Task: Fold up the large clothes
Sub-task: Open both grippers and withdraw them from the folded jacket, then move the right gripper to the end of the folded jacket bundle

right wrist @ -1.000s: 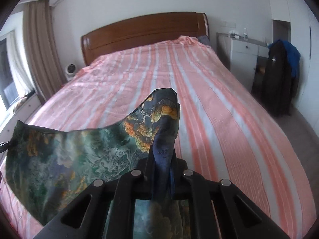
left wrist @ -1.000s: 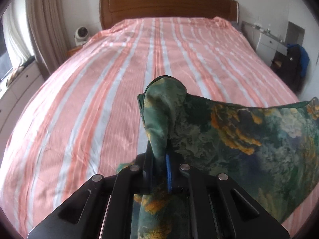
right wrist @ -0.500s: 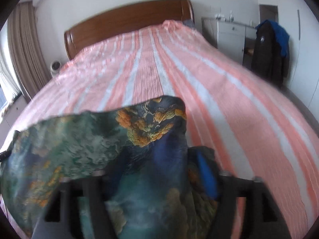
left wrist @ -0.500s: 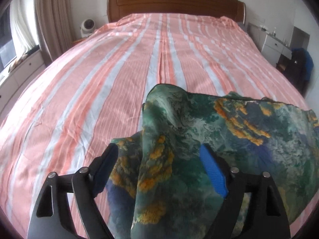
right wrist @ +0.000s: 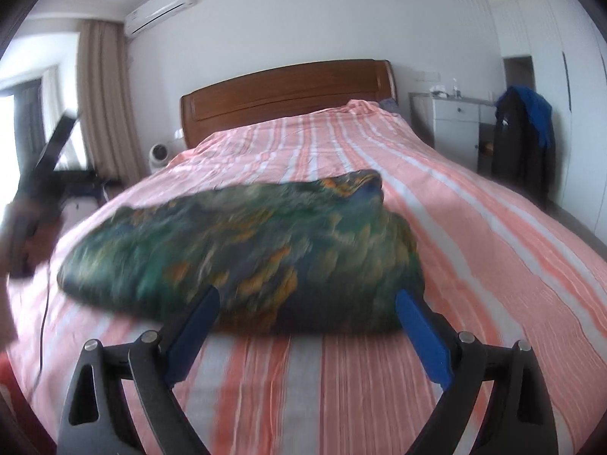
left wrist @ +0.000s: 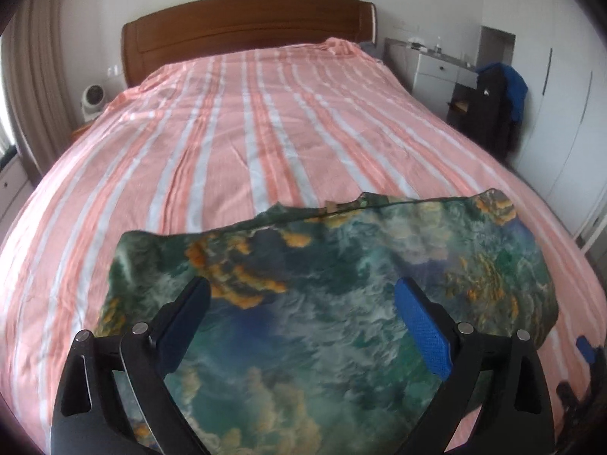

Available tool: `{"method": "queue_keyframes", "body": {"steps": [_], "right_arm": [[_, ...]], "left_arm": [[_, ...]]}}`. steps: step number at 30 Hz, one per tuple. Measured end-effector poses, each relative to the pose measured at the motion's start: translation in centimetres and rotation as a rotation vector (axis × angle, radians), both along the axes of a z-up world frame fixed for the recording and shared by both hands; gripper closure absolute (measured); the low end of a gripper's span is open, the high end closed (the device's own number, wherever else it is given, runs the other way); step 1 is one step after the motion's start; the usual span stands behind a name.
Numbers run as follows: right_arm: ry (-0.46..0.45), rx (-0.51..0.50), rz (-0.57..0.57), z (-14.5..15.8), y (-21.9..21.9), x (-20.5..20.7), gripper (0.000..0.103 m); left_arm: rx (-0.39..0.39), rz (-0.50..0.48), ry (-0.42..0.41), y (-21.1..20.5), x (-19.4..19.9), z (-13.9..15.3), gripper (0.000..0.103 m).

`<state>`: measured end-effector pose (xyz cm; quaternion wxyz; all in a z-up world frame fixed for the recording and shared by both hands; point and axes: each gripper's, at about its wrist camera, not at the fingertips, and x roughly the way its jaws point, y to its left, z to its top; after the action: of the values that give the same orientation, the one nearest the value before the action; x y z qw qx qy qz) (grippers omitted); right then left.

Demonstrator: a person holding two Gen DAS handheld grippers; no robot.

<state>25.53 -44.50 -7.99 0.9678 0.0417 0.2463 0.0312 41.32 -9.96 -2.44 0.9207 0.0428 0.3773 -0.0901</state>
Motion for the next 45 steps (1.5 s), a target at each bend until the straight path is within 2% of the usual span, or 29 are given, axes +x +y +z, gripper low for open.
{"method": "queue_keyframes", "body": {"steps": [3,7,10,16,22,27,29,34,38,41,45], "right_arm": [[0.026,-0.079,0.037,-2.0,0.8,-1.8,0.010],[0.007,-0.072,0.067,-2.3,0.7,-1.9,0.010],[0.017,-0.066,0.070,-2.8,0.4,-1.2,0.010],[0.054,-0.037,0.085,-3.7,0.1,-0.8,0.010],[0.076,0.005,0.062,-3.9,-0.9,-0.2,0.010],[0.094,0.005,0.057,-4.3,-0.8,0.1,0.010],[0.094,0.004,0.056,-4.3,-0.9,0.2,0.010],[0.093,0.018,0.051,-4.4,-1.1,0.2,0.010],[0.102,0.045,0.045,-4.6,-1.6,0.4,0.010],[0.105,0.066,0.042,-4.7,-2.0,0.4,0.010],[0.106,0.084,0.037,-4.7,-2.3,0.4,0.010]], "left_arm": [[0.027,-0.055,0.066,-3.6,2.7,-1.7,0.005],[0.013,-0.019,0.164,-5.2,5.4,-4.6,0.005],[0.017,-0.033,0.187,-5.6,5.1,-5.8,0.005],[0.106,-0.160,0.137,-6.1,-0.5,-6.1,0.005],[0.124,-0.232,0.120,-5.0,-6.8,-6.5,0.004],[0.242,-0.343,0.114,-6.4,-11.5,-7.3,0.004],[0.267,-0.397,0.107,-7.1,-12.8,-7.2,0.004],[0.198,-0.420,0.093,-8.1,-13.3,-5.0,0.004],[0.120,-0.364,0.064,-8.5,-11.7,-3.2,0.004],[0.091,-0.340,0.053,-9.2,-9.9,-3.1,0.004],[0.078,-0.327,0.074,-10.2,-8.7,-5.1,0.004]]}}
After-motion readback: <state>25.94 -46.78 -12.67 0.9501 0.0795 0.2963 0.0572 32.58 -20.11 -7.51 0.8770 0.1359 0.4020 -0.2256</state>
